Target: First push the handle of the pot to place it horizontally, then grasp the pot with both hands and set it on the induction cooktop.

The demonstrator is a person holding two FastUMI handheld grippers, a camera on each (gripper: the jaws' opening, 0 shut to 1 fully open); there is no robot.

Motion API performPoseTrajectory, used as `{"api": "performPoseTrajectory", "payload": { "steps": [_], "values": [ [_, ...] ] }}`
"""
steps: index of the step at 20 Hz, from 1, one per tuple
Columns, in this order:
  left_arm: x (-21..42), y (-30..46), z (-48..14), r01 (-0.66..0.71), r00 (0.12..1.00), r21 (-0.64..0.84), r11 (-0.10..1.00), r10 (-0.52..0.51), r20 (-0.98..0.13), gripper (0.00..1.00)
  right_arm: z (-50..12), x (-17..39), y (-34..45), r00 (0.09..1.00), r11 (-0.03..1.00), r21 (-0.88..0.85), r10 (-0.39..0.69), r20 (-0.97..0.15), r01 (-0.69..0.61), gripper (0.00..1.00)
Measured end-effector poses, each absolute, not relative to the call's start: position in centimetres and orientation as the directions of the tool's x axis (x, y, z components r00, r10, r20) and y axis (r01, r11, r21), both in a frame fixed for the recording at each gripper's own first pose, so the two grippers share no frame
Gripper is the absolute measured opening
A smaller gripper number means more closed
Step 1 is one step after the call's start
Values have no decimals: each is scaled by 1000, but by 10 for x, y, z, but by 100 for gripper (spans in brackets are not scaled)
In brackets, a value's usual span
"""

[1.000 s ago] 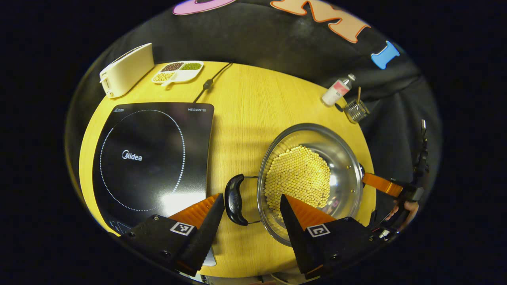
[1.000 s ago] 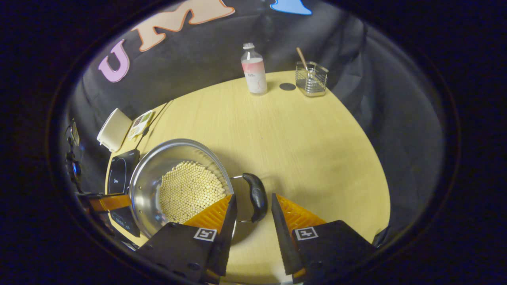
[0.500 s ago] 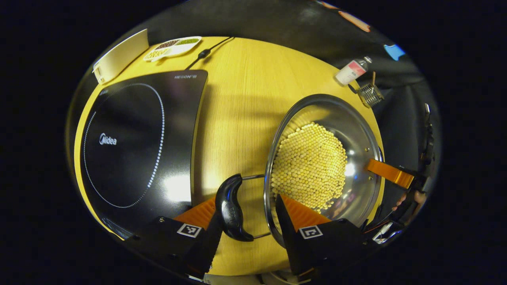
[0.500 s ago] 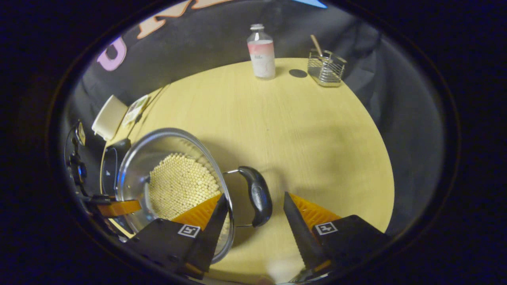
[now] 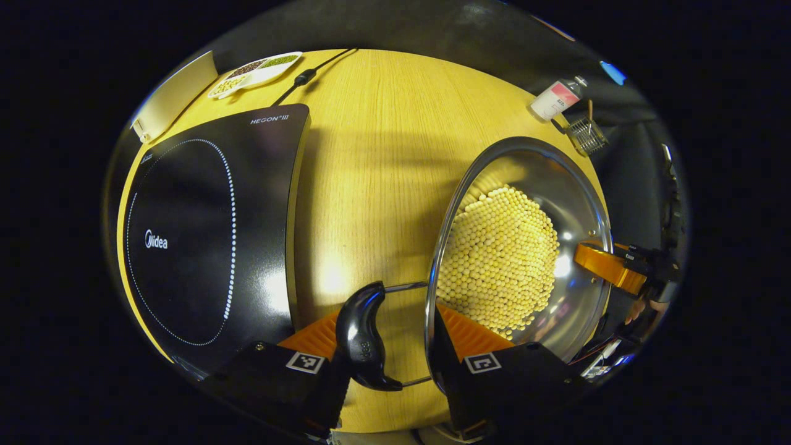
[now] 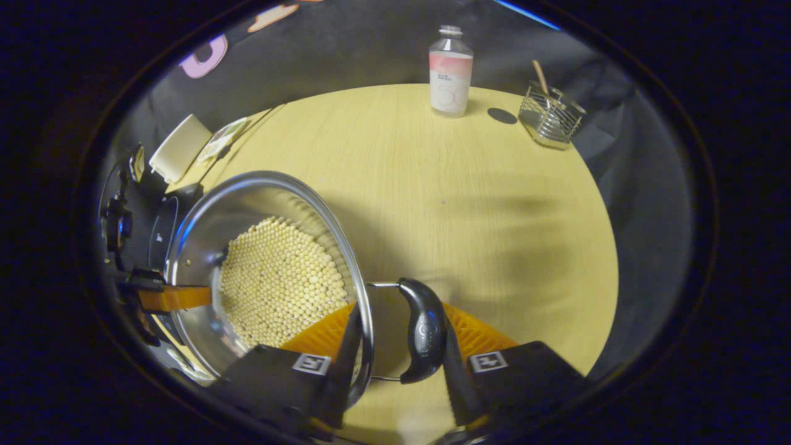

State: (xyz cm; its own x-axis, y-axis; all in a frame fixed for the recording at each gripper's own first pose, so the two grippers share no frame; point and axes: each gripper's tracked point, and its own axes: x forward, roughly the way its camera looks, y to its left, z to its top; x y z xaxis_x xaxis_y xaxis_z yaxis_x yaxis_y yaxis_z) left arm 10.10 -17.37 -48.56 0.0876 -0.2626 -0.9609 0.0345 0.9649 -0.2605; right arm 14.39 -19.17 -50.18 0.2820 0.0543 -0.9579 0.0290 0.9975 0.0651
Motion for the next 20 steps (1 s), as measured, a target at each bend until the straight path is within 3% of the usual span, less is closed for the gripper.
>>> {"api": "performPoseTrajectory", "payload": {
  "steps": [1, 2, 5, 7, 20],
  "values": [
    [101, -172, -485, 31, 86, -263, 964, -265, -960, 67, -503, 144, -191, 268, 991, 115, 94, -959, 63, 59],
    [103, -172, -485, 27, 87, -264, 964, -266, -960, 66, -501, 140, -188, 247, 982, 160, 133, -960, 96, 65],
    [111, -174, -479, 34, 100, -265, 964, -267, -958, 63, -502, 138, -195, 249, 980, 168, 138, -959, 105, 48],
    [112, -172, -476, 32, 100, -262, 964, -264, -959, 62, -500, 141, -190, 261, 976, 183, 149, -954, 113, 43],
    [126, -113, -403, 29, 196, -205, 978, -207, -958, 62, -437, 149, -135, 323, 968, 235, 196, -926, 85, 42]
  ]
}}
